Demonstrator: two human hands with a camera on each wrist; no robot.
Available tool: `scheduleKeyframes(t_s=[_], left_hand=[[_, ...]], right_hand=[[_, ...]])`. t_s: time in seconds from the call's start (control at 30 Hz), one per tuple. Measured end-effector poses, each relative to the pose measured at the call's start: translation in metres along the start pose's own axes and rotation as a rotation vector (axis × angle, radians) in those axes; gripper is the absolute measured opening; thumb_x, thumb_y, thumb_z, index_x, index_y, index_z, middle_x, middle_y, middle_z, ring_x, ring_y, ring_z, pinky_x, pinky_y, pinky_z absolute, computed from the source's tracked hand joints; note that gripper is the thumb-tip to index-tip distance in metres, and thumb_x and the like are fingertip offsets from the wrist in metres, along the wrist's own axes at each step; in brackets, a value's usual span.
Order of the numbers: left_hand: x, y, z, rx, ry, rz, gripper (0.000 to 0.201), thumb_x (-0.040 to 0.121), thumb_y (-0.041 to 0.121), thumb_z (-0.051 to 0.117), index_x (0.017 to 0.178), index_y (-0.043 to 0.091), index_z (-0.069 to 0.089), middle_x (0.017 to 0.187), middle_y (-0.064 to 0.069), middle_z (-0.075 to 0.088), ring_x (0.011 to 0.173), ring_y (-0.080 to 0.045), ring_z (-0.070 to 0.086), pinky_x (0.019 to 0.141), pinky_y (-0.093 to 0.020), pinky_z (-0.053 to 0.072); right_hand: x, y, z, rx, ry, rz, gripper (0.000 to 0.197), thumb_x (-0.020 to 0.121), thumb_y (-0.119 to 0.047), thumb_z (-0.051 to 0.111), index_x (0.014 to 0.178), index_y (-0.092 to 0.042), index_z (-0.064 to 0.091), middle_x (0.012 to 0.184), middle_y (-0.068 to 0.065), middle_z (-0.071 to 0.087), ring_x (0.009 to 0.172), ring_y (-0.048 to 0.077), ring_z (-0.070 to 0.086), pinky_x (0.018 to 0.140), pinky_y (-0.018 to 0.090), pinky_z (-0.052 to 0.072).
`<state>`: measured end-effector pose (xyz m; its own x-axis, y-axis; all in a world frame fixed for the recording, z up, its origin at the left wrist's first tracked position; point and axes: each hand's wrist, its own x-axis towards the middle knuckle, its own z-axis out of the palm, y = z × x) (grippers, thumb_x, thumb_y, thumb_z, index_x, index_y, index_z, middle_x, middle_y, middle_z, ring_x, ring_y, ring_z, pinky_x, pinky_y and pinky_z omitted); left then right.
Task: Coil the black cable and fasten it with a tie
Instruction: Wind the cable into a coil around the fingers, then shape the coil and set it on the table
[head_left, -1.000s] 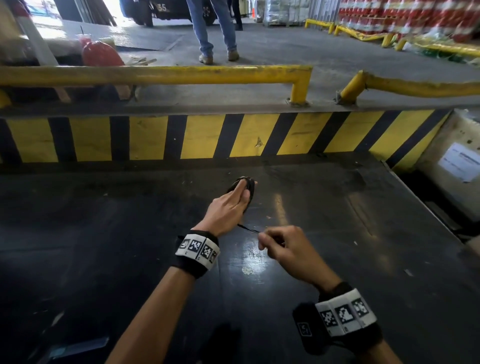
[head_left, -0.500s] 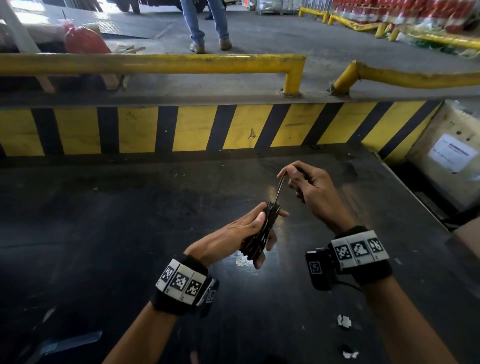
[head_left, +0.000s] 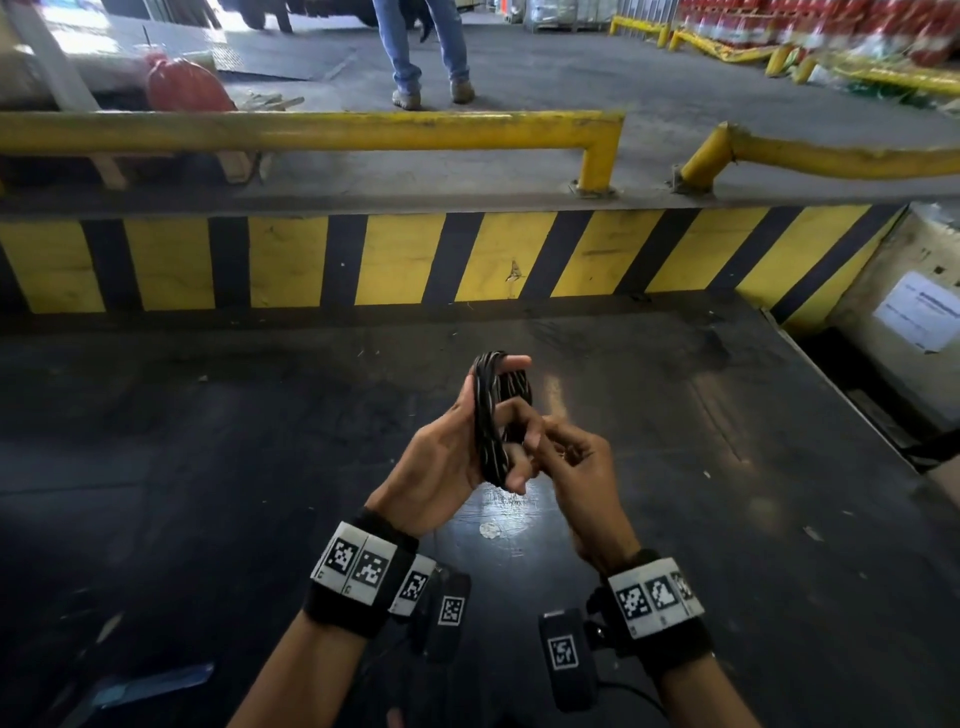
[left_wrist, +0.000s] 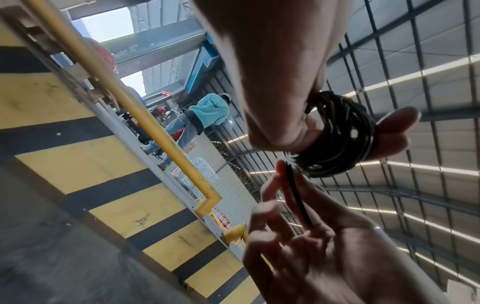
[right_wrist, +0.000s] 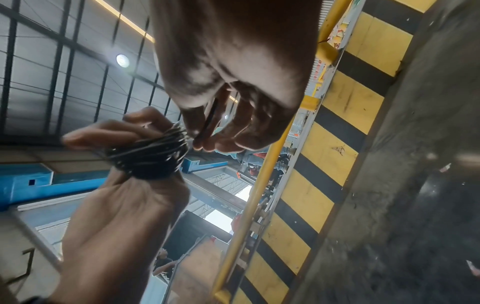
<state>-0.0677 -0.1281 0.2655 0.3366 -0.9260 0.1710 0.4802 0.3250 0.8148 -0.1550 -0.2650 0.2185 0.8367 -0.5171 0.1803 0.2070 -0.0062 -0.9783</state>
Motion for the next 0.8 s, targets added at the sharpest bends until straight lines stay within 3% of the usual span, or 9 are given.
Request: scheduleKeyframes(t_s=[0.07,0.13,0.23,0.3,0.4,0.57,0.7,0.73,0.8], left_hand=[[0.0,-0.001,-0.001,-0.044,0.019,0.019,0.052,0.108,0.044,0.015,0.146,0.027,0.046,0.092,-0.018,0.054,0.06,-0.021,0.059,0.065,-0.034,0.053],[-0.001,-0.001,-0.003,-0.067,0.035,0.032,0.052,0.108,0.045,0.016,0.144,0.028,0.048,0.091,-0.017,0.054,0.059,-0.02,0.059,0.063,-0.034,0.052],[-0.003,0.0,-0.003,-0.077,0.052,0.037,0.052,0.107,0.045,0.015,0.143,0.027,0.049,0.088,-0.014,0.054,0.057,-0.018,0.058,0.062,-0.034,0.049],[-0.005,-0.001,-0.002,-0.062,0.057,0.032,0.052,0.107,0.045,0.016,0.142,0.025,0.049,0.086,-0.013,0.053,0.056,-0.018,0.057,0.062,-0.034,0.048],[-0.007,-0.006,-0.002,-0.029,0.095,0.021,0.053,0.104,0.048,0.024,0.143,0.019,0.046,0.083,-0.012,0.049,0.055,-0.018,0.055,0.062,-0.036,0.048],[-0.01,-0.013,-0.001,0.033,0.19,0.072,0.051,0.103,0.042,0.033,0.139,0.009,0.047,0.08,-0.013,0.051,0.052,-0.024,0.054,0.06,-0.039,0.053],[-0.011,-0.011,0.005,0.175,0.342,0.145,0.048,0.103,0.032,0.037,0.13,-0.002,0.055,0.09,-0.021,0.064,0.073,-0.03,0.068,0.072,-0.04,0.059],[-0.011,-0.011,0.005,0.251,0.409,0.161,0.048,0.101,0.031,0.037,0.126,-0.003,0.06,0.097,-0.02,0.07,0.082,-0.028,0.07,0.076,-0.038,0.059],[-0.014,-0.011,0.004,0.355,0.495,0.171,0.046,0.099,0.032,0.036,0.109,0.011,0.075,0.101,-0.01,0.076,0.094,-0.026,0.07,0.083,-0.035,0.057]], right_hand=[[-0.004,0.001,0.004,0.029,-0.016,-0.009,0.022,0.098,-0.007,0.061,0.089,-0.013,0.08,0.09,0.018,0.075,0.088,0.023,0.066,0.085,0.036,0.053],[-0.009,-0.002,0.009,0.094,-0.061,0.006,0.039,0.099,0.0,0.053,0.086,-0.022,0.083,0.084,0.006,0.079,0.09,0.014,0.072,0.086,0.027,0.056],[-0.015,-0.007,0.011,0.206,-0.113,0.05,0.051,0.102,0.001,0.042,0.075,-0.018,0.081,0.076,0.0,0.078,0.092,0.017,0.074,0.093,0.034,0.053],[-0.018,-0.01,0.013,0.242,-0.117,0.064,0.052,0.105,-0.007,0.039,0.069,-0.012,0.077,0.071,0.007,0.076,0.098,0.021,0.075,0.1,0.036,0.053],[-0.02,-0.009,0.014,0.248,-0.115,0.045,0.042,0.101,-0.019,0.049,0.071,-0.006,0.074,0.065,0.013,0.073,0.087,0.019,0.074,0.106,0.035,0.052],[-0.017,-0.002,0.008,0.291,-0.095,0.043,0.029,0.099,-0.02,0.055,0.09,-0.003,0.077,0.086,0.042,0.066,0.084,0.035,0.07,0.102,0.034,0.052],[-0.013,0.002,0.004,0.256,0.031,0.086,0.032,0.094,-0.022,0.065,0.109,0.004,0.076,0.112,0.023,0.076,0.119,0.033,0.069,0.112,0.048,0.047],[-0.011,0.003,0.001,0.215,0.077,0.073,0.031,0.094,-0.02,0.066,0.112,0.004,0.075,0.112,0.017,0.078,0.12,0.03,0.069,0.112,0.048,0.048],[-0.008,-0.001,-0.006,0.113,0.139,0.016,0.023,0.095,-0.013,0.066,0.113,-0.001,0.076,0.106,0.008,0.081,0.112,0.022,0.073,0.106,0.039,0.054]])
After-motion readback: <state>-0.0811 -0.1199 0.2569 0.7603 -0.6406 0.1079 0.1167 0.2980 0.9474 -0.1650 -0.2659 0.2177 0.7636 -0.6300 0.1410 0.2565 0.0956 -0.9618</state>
